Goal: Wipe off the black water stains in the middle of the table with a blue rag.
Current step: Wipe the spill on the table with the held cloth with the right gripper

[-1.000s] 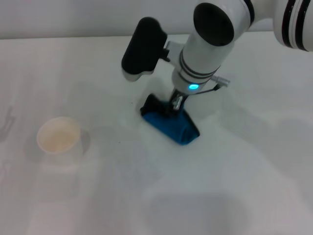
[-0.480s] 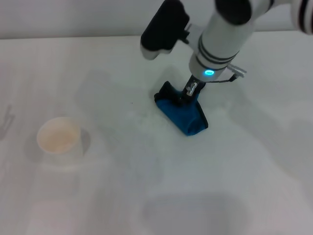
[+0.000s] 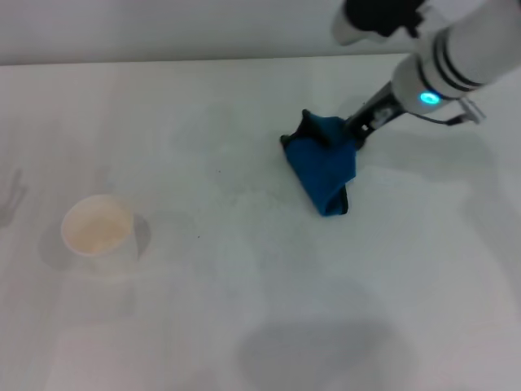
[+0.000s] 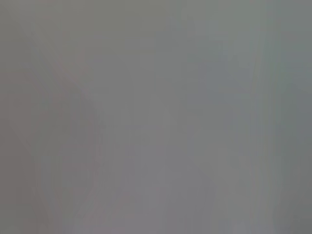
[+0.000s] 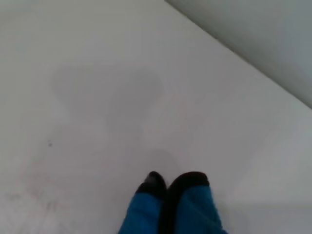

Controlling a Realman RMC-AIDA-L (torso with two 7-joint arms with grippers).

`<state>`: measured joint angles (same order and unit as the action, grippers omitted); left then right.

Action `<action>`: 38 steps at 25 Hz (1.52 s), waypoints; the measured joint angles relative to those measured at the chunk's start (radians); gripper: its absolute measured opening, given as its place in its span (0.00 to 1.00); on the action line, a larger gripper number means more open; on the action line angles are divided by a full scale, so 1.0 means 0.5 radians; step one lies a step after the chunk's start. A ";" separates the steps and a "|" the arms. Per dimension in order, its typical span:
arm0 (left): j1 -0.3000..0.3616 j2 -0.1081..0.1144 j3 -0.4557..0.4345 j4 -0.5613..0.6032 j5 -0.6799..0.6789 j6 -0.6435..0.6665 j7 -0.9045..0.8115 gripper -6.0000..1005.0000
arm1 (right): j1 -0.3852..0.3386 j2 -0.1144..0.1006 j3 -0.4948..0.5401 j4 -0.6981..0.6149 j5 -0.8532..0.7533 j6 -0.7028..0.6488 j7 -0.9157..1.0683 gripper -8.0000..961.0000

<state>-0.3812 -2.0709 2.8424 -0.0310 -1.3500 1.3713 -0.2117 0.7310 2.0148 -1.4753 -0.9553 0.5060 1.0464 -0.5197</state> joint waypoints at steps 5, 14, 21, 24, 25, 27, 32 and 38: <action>-0.019 0.000 0.001 0.000 0.000 -0.001 0.000 0.89 | -0.193 -0.004 0.071 -0.049 0.075 -0.142 -0.107 0.05; -0.035 0.000 0.002 -0.020 0.008 -0.056 0.001 0.89 | -0.707 0.000 0.116 -0.248 0.697 -0.661 -0.783 0.05; -0.030 -0.005 0.000 -0.042 -0.007 -0.129 0.002 0.89 | -0.961 -0.013 0.148 -0.265 1.398 -0.775 -1.437 0.05; -0.043 -0.005 0.000 -0.040 -0.008 -0.130 0.002 0.89 | -1.019 -0.018 0.164 -0.235 1.561 -0.760 -1.614 0.06; -0.048 -0.005 0.001 -0.040 -0.007 -0.131 0.002 0.89 | -1.032 -0.018 0.164 -0.223 1.590 -0.754 -1.650 0.06; -0.056 -0.004 0.002 -0.037 -0.004 -0.131 0.003 0.89 | -1.054 -0.021 0.176 -0.211 1.615 -0.733 -1.683 0.06; -0.074 -0.006 0.003 -0.034 0.000 -0.157 0.003 0.89 | -1.087 -0.023 0.243 -0.207 1.625 -0.636 -1.705 0.06; -0.095 -0.009 0.003 -0.030 0.006 -0.180 0.003 0.89 | -1.142 -0.023 0.367 -0.206 1.719 -0.445 -1.830 0.06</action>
<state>-0.4287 -2.0756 2.8440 -0.0459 -1.3470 1.2814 -0.2101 0.1598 2.0033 -1.2918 -1.0582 1.3658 0.8242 -1.4349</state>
